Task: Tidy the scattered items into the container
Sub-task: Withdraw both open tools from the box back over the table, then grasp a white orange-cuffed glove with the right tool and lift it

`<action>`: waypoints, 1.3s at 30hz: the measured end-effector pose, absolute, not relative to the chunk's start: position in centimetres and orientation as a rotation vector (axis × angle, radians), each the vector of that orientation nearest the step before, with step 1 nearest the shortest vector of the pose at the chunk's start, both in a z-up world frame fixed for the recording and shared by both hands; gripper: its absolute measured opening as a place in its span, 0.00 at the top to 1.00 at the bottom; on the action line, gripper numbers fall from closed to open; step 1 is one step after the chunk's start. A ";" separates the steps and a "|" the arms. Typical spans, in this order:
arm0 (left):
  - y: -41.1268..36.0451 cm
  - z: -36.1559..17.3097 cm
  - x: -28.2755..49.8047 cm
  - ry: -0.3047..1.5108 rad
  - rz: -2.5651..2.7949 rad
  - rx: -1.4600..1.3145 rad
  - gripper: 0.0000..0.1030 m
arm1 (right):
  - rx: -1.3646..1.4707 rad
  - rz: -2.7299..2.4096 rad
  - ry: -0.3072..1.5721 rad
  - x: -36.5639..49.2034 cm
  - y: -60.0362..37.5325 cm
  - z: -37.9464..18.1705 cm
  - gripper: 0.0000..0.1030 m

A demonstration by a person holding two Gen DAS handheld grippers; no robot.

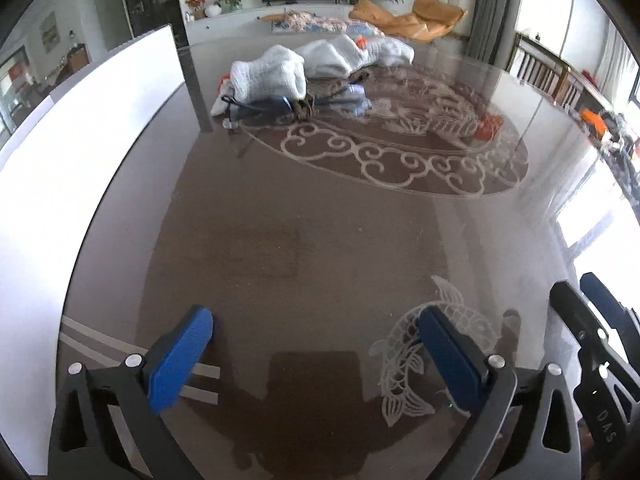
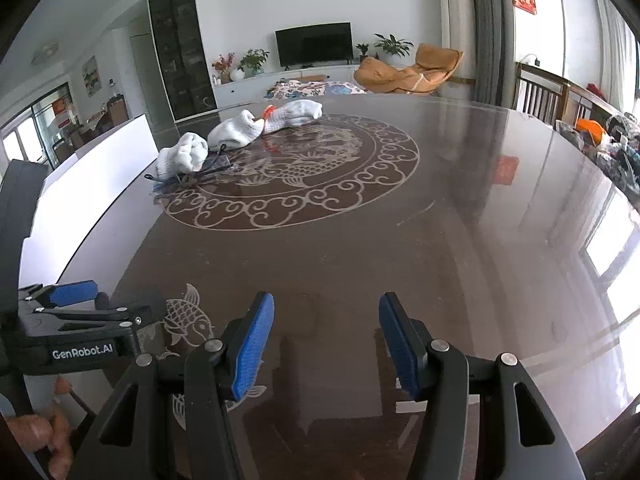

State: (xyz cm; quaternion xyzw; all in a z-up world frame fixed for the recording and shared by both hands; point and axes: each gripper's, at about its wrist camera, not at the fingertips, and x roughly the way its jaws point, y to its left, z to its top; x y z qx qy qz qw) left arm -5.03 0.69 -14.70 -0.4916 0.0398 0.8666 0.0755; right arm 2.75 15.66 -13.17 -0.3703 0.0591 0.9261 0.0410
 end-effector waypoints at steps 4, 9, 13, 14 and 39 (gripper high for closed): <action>0.7 -14.9 -5.2 0.119 2.599 -1.480 0.00 | -1.159 2.817 0.181 2.5 15.7 -13.5 0.45; 0.8 -15.0 -5.4 0.115 2.599 -1.484 0.00 | -1.190 2.795 0.173 2.2 15.7 -13.9 0.45; 0.9 -15.0 -5.6 0.099 2.603 -1.525 0.00 | -1.204 2.790 0.134 2.0 15.3 -14.1 0.42; 0.9 -15.0 -5.5 0.091 2.609 -1.540 0.00 | -1.211 2.788 0.126 1.9 15.2 -14.1 0.41; 0.1 -15.0 -5.1 0.180 2.517 -1.423 0.00 | -1.282 2.860 0.318 0.4 14.7 -13.4 0.31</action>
